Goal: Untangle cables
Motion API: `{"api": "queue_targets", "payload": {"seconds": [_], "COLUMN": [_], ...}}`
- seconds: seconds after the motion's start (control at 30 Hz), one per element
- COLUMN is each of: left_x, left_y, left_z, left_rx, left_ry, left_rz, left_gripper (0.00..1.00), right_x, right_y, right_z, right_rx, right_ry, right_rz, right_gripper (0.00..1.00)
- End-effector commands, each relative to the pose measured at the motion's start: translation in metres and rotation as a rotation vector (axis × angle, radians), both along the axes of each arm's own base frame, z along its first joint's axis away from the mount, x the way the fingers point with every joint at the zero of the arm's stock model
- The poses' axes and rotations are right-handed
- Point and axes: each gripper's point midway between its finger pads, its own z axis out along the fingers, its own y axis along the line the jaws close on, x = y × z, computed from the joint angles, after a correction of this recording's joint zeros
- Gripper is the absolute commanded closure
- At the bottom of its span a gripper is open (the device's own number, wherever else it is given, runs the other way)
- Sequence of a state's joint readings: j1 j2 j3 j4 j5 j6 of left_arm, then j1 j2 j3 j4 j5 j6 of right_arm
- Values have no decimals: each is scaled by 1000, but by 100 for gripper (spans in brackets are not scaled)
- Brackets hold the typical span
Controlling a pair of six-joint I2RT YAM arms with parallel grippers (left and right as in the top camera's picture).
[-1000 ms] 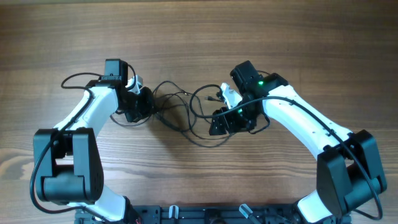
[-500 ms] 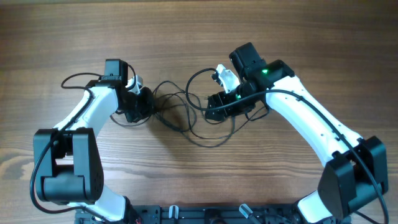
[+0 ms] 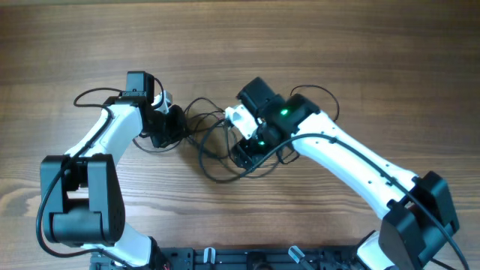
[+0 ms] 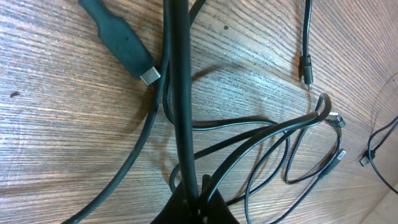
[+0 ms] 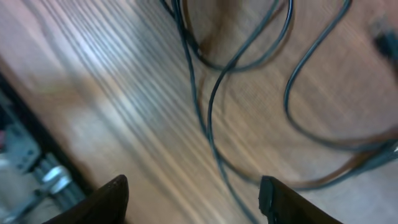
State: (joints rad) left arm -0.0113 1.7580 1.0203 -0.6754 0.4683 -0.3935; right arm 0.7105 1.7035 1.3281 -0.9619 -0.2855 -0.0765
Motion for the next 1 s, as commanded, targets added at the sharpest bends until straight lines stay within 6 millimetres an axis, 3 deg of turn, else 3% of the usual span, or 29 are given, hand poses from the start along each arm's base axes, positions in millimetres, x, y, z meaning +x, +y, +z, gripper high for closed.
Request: {"api": "queue_targets", "payload": {"seconds": [0.0, 0.27, 0.57, 0.7, 0.9, 0.97], "left_x": [-3, -3, -3, -3, -3, -3], "left_y": [0, 0, 0, 0, 0, 0], "left_z": [-2, -2, -2, -2, -2, -2], "left_rx": [13, 13, 13, 13, 13, 13], "left_ry": [5, 4, 5, 5, 4, 4], "left_rz": [-21, -21, -21, -21, -21, -21], "left_gripper": [96, 96, 96, 96, 96, 96], "right_x": [6, 1, -12, -14, -19, -19], "right_y": [-4, -8, -19, -21, -26, -26], "right_z": [-27, -66, -81, -83, -82, -82], "right_rx": [-92, -166, -227, -234, -254, -254], "right_ry": [-55, 36, 116, 125, 149, 150], "right_rz": [101, 112, 116, 117, 116, 116], "right_gripper": [33, 35, 36, 47, 53, 64]}}
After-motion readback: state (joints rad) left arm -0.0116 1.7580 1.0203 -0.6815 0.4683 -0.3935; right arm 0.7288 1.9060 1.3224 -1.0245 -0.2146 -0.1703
